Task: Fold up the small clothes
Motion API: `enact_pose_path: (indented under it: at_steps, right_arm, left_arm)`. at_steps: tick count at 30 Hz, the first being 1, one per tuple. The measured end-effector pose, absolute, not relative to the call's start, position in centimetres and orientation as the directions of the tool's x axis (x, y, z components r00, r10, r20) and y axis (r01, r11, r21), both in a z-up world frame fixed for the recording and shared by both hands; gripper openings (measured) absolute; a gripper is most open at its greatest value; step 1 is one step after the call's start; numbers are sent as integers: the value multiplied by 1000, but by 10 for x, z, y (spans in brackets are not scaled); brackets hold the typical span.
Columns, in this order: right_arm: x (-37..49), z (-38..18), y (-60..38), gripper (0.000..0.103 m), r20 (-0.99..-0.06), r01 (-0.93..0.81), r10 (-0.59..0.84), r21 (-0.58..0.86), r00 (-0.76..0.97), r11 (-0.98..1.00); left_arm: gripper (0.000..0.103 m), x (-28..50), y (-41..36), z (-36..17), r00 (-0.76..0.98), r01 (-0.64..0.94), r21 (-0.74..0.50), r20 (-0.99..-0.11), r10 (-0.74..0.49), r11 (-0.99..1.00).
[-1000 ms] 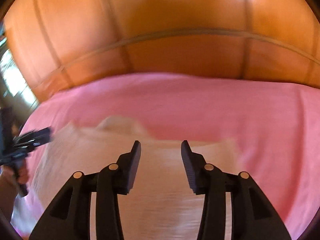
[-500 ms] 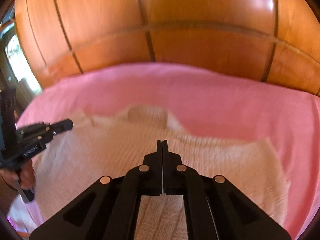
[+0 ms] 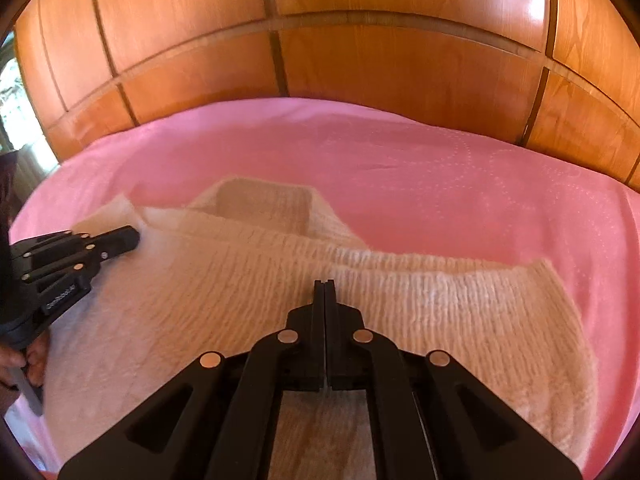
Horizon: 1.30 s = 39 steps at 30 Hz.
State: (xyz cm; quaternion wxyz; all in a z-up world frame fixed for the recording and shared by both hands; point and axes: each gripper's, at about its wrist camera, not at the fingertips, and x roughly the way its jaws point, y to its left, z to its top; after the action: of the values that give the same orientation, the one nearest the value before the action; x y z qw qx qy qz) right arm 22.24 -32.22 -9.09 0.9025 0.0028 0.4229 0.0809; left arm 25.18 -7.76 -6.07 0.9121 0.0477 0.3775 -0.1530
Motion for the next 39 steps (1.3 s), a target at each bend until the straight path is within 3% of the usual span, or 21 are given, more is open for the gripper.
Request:
enact_pose_path:
  at_steps: [9,11,12,14,15,20,24,25,26,27,33,35,36,39]
  right_arm:
    - [229,-99,-346,0,-770,-68,191,190,609,979]
    - [225,-95,-347,4,-770,-70,204,204,605,977]
    - [219,-90,-348,10,-767,-68,205,207,607,976]
    - [206,-80,-352,64,-755,-70,210,214,621,974]
    - [193,-71,-352,69,-737,-73,199,200,646,977]
    - [141,-51,-355,71,-708,-125,196,151,679,981]
    - [103,-49,-369,81,-694,-95,169,145,700,985]
    - [95,-50,-374,83,-692,-81,166,154,702,985]
    - [85,-51,-382,86,-692,-60,166,175,703,983]
    - [80,-54,-388,86,-692,-43,167,193,702,980]
    - [59,-78,-414,88,-717,57,125,225,686,973]
    - [57,-87,-419,88,-722,70,102,204,685,976]
    - [57,-91,-421,87,-721,78,87,192,687,978]
    - [56,-101,-431,87,-698,65,114,224,707,972]
  left_arm:
    - [0,262,-60,-65,667,204,-56,-723,-181,977]
    - [0,250,-53,-57,679,187,-62,-714,-175,980]
    - [0,241,-45,-52,687,176,-77,-704,-179,981]
    - [0,221,-26,-44,703,155,-105,-687,-184,982]
    - [0,208,-9,-40,712,144,-130,-675,-194,981]
    - [0,155,71,-38,716,64,-261,-660,-226,963]
    - [0,104,123,-53,692,22,-407,-653,-308,913]
    - [8,93,131,-58,685,10,-439,-651,-326,898]
    - [30,84,132,-61,681,5,-447,-654,-330,895]
    - [39,72,132,-65,686,-8,-449,-653,-322,894]
    - [40,53,98,-69,666,74,-463,-636,-390,883]
    - [37,56,83,-71,660,80,-396,-666,-347,915]
    - [27,61,77,-76,648,59,-328,-706,-286,943]
    - [26,65,84,-87,649,42,-309,-715,-261,950]
